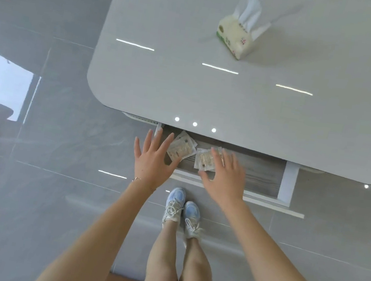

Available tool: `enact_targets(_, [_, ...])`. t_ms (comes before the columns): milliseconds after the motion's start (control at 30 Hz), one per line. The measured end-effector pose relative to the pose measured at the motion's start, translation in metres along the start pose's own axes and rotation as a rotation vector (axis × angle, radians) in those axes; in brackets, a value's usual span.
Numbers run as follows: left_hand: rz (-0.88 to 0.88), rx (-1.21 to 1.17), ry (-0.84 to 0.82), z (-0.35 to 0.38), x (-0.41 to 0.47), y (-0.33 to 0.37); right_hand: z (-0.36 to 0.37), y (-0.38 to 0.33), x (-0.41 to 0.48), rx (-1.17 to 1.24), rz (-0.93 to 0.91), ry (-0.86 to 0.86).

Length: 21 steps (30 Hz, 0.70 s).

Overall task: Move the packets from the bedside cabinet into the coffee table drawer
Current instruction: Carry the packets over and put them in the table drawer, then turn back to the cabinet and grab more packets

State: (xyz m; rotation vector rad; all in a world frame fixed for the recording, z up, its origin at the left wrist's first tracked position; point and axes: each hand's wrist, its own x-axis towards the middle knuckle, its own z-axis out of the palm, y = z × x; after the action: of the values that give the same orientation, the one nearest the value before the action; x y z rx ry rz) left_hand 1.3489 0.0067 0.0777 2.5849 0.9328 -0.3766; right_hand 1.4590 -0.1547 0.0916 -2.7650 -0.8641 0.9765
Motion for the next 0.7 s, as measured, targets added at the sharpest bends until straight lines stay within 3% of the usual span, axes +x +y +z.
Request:
enact_targets(300, [-0.305,-0.034,0.088,-0.102,-0.132,-0.050,-0.082,-0.103,-0.086,-0.230,-0.271,-0.024])
enact_targets(700, [-0.818,-0.210,0.274,-0.152,-0.289,-0.206,-0.037,-0.340,-0.160,-0.519,-0.785,-0.090])
